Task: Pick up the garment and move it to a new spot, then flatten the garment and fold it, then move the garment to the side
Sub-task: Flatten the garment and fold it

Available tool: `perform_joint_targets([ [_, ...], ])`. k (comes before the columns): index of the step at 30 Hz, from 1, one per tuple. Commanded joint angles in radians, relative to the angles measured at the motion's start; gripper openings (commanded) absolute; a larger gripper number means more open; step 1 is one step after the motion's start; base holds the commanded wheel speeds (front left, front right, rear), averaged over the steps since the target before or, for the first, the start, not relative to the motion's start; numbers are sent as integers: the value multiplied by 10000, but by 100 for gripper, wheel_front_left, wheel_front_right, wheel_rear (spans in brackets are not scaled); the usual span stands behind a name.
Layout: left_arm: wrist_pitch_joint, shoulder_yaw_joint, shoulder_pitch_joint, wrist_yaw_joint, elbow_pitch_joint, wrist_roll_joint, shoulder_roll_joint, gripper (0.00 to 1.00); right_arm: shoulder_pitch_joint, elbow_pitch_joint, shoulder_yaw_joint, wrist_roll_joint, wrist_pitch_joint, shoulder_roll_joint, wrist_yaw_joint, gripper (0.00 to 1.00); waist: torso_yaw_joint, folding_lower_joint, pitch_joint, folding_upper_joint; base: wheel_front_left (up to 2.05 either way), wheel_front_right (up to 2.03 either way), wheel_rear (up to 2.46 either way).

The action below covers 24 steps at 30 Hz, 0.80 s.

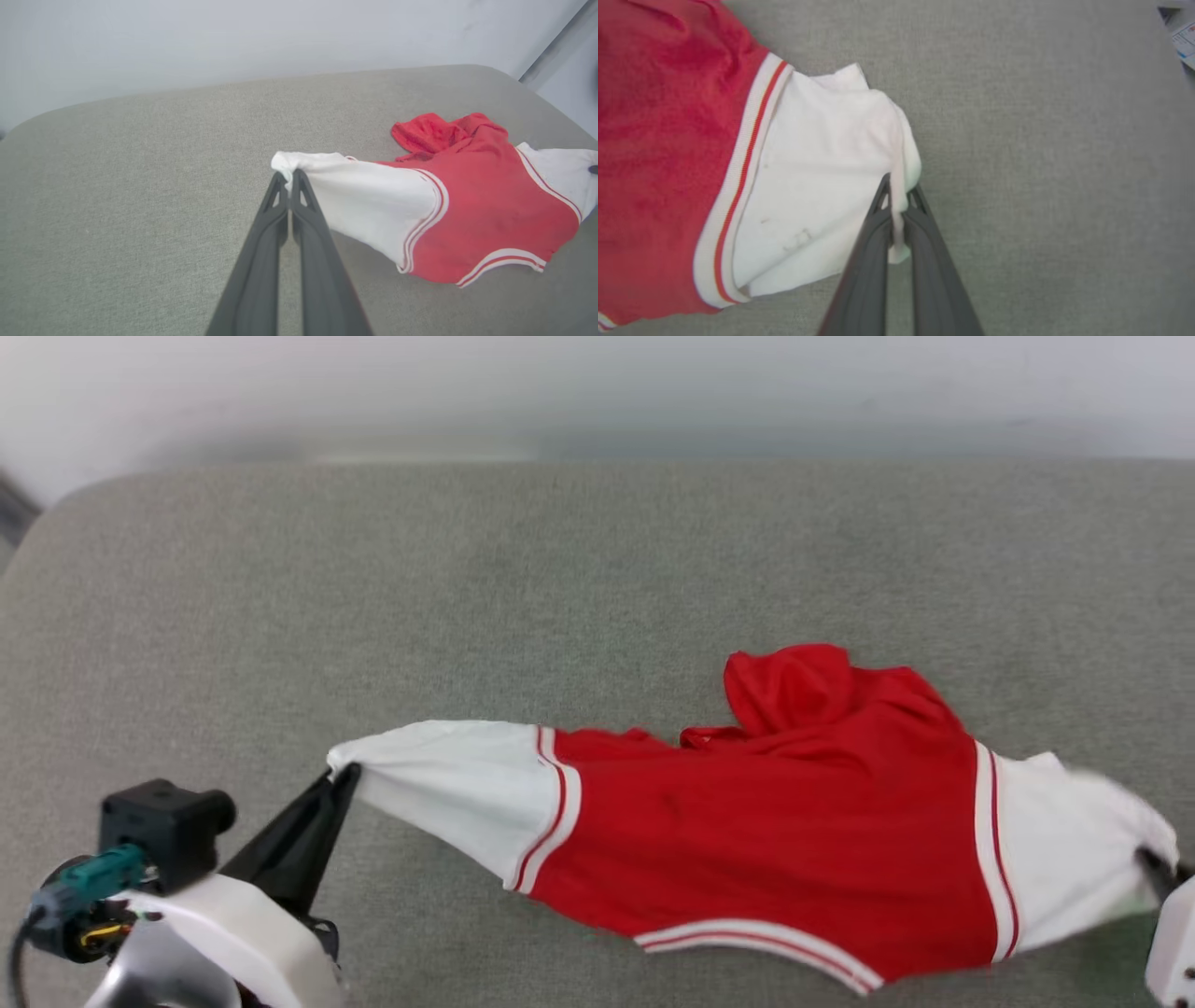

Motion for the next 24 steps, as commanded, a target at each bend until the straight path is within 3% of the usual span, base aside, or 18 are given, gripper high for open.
perform_joint_targets([
  [1,-167,203,119,-56,-81,-171,-12,0,-139,-272,-41,114,-31,-149,-7,0,-191,0,-381,0,0,0,0],
  [7,-512,1087,251,-2,-281,-314,462,0,-836,-1599,-194,725,352,-559,-7,0,-433,0,-881,0,0,0,0],
  [12,-780,2478,-259,-81,-705,-711,1045,0,-2351,-2902,-477,1616,1241,-805,-7,0,-684,0,-1224,0,0,0,0],
  [20,-1067,4068,-1742,-156,-815,-1032,1678,0,-4783,-3345,-304,2118,2061,-725,-7,0,-906,0,-1356,0,0,0,0],
  [24,-1064,4358,-2441,-115,-739,-1021,1892,0,-5500,-3252,-75,1905,2208,-930,-7,0,-936,0,-1319,0,0,0,0],
])
